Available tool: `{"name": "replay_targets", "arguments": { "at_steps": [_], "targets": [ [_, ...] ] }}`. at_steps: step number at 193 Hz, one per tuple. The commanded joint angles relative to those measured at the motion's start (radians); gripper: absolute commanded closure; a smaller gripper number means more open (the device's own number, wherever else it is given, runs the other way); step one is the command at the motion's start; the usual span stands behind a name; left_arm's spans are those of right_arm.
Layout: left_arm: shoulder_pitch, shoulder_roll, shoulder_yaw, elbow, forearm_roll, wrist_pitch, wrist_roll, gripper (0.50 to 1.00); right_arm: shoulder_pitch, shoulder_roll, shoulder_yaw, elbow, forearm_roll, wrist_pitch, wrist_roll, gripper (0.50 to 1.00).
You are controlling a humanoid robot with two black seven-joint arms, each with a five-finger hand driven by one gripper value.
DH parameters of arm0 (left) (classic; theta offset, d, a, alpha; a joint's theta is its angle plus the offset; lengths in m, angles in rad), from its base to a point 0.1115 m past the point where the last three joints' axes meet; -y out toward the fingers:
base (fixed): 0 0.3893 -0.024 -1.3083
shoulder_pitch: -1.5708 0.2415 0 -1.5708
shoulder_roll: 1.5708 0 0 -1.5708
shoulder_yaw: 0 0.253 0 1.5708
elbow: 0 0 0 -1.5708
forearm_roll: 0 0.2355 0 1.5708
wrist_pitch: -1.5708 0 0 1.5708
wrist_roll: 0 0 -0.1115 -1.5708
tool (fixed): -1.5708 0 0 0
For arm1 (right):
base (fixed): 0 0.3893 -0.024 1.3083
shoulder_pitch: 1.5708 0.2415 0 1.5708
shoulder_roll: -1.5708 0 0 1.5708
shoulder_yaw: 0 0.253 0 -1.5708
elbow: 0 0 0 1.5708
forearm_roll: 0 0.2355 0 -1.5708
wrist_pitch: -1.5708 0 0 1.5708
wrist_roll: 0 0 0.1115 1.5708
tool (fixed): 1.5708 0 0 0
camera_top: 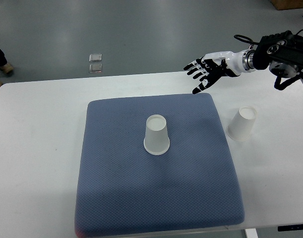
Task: Stack paper cups
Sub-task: 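Raise the right hand and swing it toward the second white cup, then lower the open right hand above the white cup beside the pad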
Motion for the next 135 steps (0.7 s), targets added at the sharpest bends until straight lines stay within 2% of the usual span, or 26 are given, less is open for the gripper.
{"name": "replay_targets", "arguments": {
  "at_steps": [1,23,61,100,117,135],
  "targets": [
    [0.0,0.0,0.0,-0.001,0.001,-0.002,0.0,0.5,0.141,-0.004,-0.198,0.059,-0.102,0.072,-0.005,0.585],
    [0.0,0.0,0.0,-0.003,0.001,-0.002,0.0,0.5,0.315,-0.002,-0.363,0.174,-0.226,0.137,-0.037,0.585],
    [0.0,0.0,0.001,-0.003,0.001,-0.002,0.0,0.5,0.557,0.011,-0.564,0.356,-0.335,0.137,-0.057,0.583],
    [0.0,0.0,0.001,-0.004,0.001,-0.004,0.0,0.5,0.724,-0.012,-0.583,0.48,-0.317,0.137,-0.068,0.572],
    [0.0,0.0,0.001,-0.004,0.001,-0.004,0.0,0.5,0.795,-0.056,-0.584,0.553,-0.294,0.137,-0.068,0.572],
    [0.0,0.0,0.001,-0.004,0.001,-0.004,0.0,0.5,0.849,-0.084,-0.586,0.58,-0.284,0.137,-0.067,0.572]
  ]
}}
